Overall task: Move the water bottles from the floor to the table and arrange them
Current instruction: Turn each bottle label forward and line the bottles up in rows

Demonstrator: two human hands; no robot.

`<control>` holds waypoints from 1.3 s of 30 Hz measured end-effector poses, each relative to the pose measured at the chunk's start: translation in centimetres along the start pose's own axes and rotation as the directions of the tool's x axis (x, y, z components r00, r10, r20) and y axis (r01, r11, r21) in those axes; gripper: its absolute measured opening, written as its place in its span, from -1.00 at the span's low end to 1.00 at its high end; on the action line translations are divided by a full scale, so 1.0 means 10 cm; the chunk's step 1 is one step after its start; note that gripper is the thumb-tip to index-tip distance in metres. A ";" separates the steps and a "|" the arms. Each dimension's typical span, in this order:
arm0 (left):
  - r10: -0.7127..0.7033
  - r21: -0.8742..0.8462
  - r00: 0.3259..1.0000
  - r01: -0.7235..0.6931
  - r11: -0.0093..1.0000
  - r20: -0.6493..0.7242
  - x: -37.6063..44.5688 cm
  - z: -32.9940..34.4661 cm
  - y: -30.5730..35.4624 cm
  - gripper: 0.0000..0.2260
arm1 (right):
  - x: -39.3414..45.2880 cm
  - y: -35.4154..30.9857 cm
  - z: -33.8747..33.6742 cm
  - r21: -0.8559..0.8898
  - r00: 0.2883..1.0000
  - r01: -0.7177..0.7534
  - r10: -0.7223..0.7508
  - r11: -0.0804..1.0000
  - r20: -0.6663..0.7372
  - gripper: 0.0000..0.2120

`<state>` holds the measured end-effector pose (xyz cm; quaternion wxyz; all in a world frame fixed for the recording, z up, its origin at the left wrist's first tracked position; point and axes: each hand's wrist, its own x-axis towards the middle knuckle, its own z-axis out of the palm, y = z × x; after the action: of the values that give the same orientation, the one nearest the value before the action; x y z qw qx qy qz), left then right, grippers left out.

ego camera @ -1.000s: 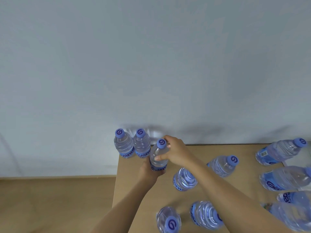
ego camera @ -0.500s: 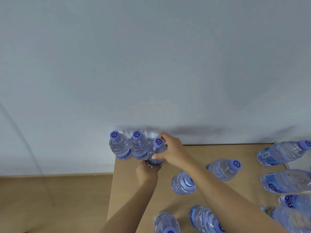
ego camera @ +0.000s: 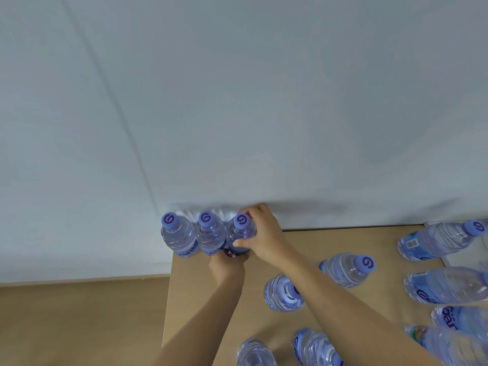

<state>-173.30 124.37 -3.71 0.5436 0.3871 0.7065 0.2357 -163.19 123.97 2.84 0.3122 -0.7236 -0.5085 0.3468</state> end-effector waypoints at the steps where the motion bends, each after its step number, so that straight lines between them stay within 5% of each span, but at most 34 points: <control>1: -0.011 -0.014 1.000 0.011 1.000 -0.002 0.01 0.01 0.00 -0.76 | 0.00 0.01 0.00 0.001 1.000 0.003 -0.003 1.000 -0.003 -0.56; 19: -0.077 -0.019 0.997 0.078 0.997 0.014 0.03 0.03 0.04 -0.76 | -0.03 -0.05 0.04 -0.158 0.994 -0.040 0.022 0.987 -0.111 -0.51; 24: -0.117 0.006 0.991 0.117 0.993 0.068 -0.04 -0.11 0.00 -0.57 | -0.06 -0.09 -0.04 -0.171 0.997 -0.062 0.052 0.983 -0.064 -0.52; 33: 0.004 0.026 0.987 -0.008 1.000 0.159 -0.23 -0.41 -0.10 -0.71 | -0.46 -0.19 -0.30 -0.098 0.966 -0.251 0.256 0.963 0.044 -0.58; 39: 0.108 0.089 0.960 -0.135 0.987 0.258 -0.43 -0.49 -0.11 -0.74 | -0.92 -0.16 -0.43 -0.201 0.939 -0.254 0.292 0.946 0.184 -0.51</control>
<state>-177.80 120.74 -0.57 0.5921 0.4848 0.6180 0.1801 -162.72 115.28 8.22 0.1405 -0.7708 -0.4615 0.4162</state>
